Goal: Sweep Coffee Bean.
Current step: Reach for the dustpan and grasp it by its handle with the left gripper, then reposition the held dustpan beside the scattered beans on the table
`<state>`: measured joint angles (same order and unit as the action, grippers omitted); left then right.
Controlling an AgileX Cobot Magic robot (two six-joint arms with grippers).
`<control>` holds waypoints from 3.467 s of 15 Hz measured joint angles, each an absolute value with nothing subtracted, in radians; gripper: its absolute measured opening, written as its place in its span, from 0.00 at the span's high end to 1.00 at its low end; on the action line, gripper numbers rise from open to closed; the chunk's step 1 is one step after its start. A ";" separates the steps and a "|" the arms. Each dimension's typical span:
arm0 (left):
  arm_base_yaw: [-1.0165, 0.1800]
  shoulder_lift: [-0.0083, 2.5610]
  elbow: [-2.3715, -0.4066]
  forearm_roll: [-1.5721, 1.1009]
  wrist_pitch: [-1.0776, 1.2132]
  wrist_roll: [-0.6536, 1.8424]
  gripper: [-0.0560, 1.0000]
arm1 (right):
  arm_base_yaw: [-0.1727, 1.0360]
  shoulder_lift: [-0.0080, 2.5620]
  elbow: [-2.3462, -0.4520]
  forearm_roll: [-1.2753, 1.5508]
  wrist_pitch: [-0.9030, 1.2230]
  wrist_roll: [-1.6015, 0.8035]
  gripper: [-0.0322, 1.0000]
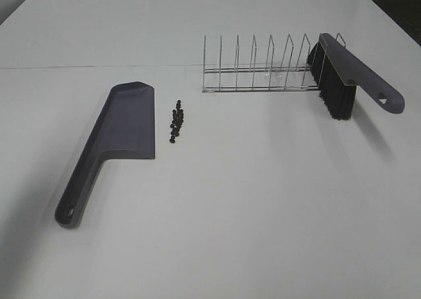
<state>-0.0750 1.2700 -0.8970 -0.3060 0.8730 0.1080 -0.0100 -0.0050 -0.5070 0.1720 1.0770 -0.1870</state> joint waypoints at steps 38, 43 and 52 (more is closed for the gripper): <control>-0.307 2.083 -1.207 -0.121 0.780 -0.259 0.65 | -0.010 -0.005 -0.507 0.172 1.077 -0.187 0.25; -0.307 1.947 -1.207 -0.089 0.781 -0.266 0.65 | -0.010 -0.005 -0.507 0.172 1.077 -0.187 0.25; -0.307 1.869 -1.207 -0.085 0.794 -0.266 0.65 | -0.010 -0.005 -0.507 0.169 1.077 -0.187 0.25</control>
<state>-0.3070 1.8690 -1.2070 -0.0850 0.7940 -0.2660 -0.0100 -0.0050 -0.5070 0.1690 1.0770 -0.1870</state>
